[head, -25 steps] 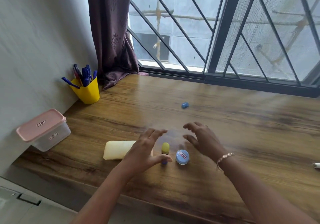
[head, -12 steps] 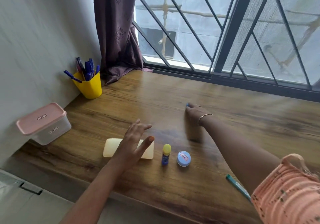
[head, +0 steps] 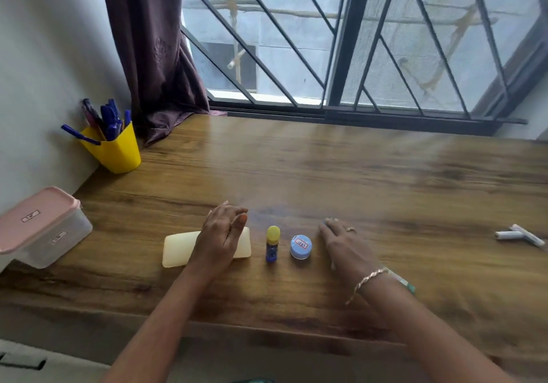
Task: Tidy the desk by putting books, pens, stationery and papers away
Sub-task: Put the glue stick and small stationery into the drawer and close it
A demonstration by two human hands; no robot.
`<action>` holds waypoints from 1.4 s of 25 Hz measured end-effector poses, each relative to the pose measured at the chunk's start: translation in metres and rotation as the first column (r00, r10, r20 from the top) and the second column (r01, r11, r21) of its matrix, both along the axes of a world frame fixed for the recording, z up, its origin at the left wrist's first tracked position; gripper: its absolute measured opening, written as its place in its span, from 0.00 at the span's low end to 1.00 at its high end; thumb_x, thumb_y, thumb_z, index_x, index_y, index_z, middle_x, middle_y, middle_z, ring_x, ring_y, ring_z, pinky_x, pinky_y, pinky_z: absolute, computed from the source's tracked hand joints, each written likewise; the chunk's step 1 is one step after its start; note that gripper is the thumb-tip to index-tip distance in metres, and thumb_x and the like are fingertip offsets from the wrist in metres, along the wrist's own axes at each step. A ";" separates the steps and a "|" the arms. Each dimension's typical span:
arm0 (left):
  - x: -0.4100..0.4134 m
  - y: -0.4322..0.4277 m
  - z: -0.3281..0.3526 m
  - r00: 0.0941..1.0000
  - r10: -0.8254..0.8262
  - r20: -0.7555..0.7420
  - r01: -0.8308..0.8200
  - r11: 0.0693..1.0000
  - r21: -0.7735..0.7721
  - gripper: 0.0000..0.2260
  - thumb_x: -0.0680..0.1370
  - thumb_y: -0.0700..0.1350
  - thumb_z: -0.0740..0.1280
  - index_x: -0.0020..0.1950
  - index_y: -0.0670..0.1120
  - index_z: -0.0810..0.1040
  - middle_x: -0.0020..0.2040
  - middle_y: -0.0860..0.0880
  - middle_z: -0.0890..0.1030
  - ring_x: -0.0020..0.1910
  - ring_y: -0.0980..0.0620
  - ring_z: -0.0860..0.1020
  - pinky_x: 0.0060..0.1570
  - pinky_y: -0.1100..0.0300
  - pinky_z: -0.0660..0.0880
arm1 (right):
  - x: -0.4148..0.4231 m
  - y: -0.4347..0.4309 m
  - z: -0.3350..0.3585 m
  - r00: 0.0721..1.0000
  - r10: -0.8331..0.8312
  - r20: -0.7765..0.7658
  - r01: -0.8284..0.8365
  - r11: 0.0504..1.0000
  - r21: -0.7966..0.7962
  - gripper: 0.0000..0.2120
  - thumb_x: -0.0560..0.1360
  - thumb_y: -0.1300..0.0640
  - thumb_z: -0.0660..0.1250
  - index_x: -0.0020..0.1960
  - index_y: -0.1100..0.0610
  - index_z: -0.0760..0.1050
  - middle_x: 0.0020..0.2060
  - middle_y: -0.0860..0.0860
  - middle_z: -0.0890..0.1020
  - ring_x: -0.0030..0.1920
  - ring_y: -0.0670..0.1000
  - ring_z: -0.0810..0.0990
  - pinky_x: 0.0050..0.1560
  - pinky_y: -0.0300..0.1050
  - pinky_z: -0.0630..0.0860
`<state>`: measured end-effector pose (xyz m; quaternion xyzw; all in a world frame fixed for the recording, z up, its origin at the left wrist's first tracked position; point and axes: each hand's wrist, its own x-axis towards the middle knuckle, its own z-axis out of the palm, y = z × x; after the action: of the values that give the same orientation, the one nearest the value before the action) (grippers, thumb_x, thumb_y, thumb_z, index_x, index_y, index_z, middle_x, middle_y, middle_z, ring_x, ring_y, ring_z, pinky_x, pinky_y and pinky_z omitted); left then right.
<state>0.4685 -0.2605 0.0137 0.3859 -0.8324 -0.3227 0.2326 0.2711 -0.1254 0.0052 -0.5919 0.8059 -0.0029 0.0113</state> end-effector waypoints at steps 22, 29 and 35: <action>0.078 0.097 -0.045 0.872 -0.216 -0.440 0.327 0.926 0.192 0.17 0.78 0.52 0.62 0.37 0.42 0.79 0.29 0.50 0.80 0.29 0.56 0.78 0.29 0.61 0.73 | 0.152 0.083 -0.042 0.474 0.205 0.856 0.181 0.929 -0.323 0.04 0.74 0.56 0.64 0.43 0.53 0.77 0.31 0.43 0.78 0.29 0.43 0.75 0.32 0.37 0.72; 0.107 0.090 -0.122 0.962 0.222 0.161 -0.200 0.167 0.965 0.10 0.80 0.38 0.58 0.42 0.41 0.77 0.30 0.46 0.81 0.31 0.50 0.79 0.33 0.59 0.76 | 0.162 0.064 -0.104 -0.272 -0.339 0.900 0.443 0.787 0.430 0.09 0.77 0.67 0.61 0.40 0.58 0.72 0.25 0.47 0.80 0.22 0.42 0.76 0.25 0.35 0.71; 0.111 0.041 -0.181 0.506 0.832 0.226 -0.126 -0.188 0.974 0.24 0.83 0.54 0.46 0.45 0.41 0.74 0.37 0.39 0.77 0.30 0.47 0.74 0.39 0.58 0.75 | 0.155 0.049 -0.150 -0.758 -0.195 0.622 0.523 0.388 0.759 0.13 0.77 0.72 0.50 0.38 0.65 0.69 0.24 0.58 0.82 0.19 0.50 0.79 0.20 0.37 0.75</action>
<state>0.5796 -0.2195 -0.1671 0.6316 -0.0467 -0.7343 0.2443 0.4262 -0.0767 -0.1450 0.2427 0.5790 -0.5461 0.5547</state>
